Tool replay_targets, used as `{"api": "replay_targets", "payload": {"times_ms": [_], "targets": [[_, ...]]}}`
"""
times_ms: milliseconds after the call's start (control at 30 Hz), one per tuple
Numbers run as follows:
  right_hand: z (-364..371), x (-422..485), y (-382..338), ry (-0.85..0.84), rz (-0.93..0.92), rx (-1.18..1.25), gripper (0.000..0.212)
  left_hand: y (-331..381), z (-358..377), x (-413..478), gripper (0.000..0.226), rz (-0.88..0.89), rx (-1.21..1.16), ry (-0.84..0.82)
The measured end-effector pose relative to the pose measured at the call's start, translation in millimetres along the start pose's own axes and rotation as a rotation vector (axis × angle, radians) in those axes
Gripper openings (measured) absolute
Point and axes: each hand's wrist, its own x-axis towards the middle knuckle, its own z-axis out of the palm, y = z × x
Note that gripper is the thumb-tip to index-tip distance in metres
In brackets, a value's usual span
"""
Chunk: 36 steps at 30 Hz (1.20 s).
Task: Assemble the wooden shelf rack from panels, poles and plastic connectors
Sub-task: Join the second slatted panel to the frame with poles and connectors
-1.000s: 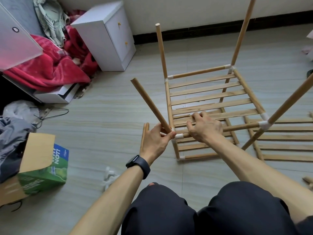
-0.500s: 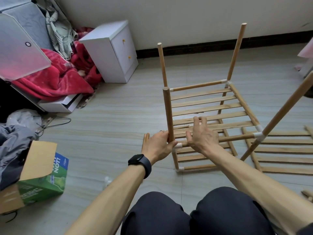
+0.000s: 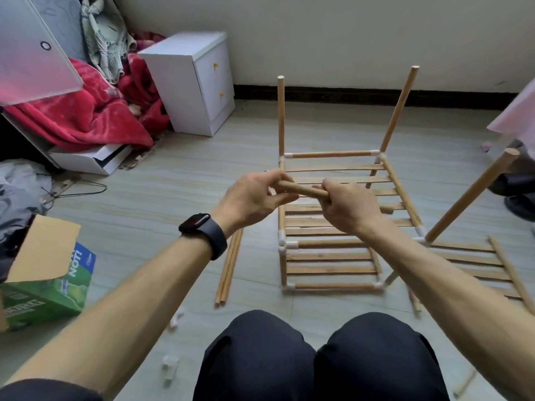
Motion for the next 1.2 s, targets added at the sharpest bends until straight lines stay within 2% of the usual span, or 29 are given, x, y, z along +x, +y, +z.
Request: {"api": "replay_targets", "payload": {"times_ms": [67,100,133,167,233,267,400,600,767,900,1067,1100,1200], "targets": [[8,-3,-5,-0.081,0.295,0.595,0.048,-6,12,-11,0.037,-0.184,-0.249,0.179],[11,-5,-11,-0.053,0.398,0.837,0.052,-12,23,-19,0.040,-0.287,-0.290,0.180],[15,-7,-18,-0.026,0.442,0.955,0.056,-20,38,-28,0.042,-0.368,-0.270,0.096],[18,-9,-26,-0.027,0.448,0.973,0.061,-29,57,-39,0.042,-0.433,-0.247,-0.039],[21,-14,-40,-0.035,0.398,0.919,0.071,-44,92,-61,0.044,-0.512,-0.263,-0.250],[23,-15,-44,-0.024,0.378,0.930,0.073,-49,106,-68,0.046,-0.535,-0.285,-0.279],[32,-22,-42,-0.006,0.310,0.996,0.062,-62,134,-70,0.027,-0.533,-0.256,-0.190],[44,-26,-38,0.047,0.294,1.016,0.053,-79,140,-67,0.029,-0.399,0.015,-0.168],[53,-16,-42,0.136,0.312,1.045,0.044,-86,145,-69,0.026,-0.336,0.060,-0.119],[54,-9,-47,0.092,0.218,0.919,0.041,-88,143,-70,0.026,-0.265,0.102,-0.118],[59,1,-75,0.119,-0.244,0.454,0.042,-91,143,-68,0.029,-0.220,0.126,-0.110],[62,3,-78,0.116,-0.246,0.422,0.041,-91,143,-69,0.029,-0.209,0.130,-0.103],[68,9,-71,0.071,-0.051,0.500,0.044,-87,141,-72,0.028,-0.194,0.115,-0.111]]}}
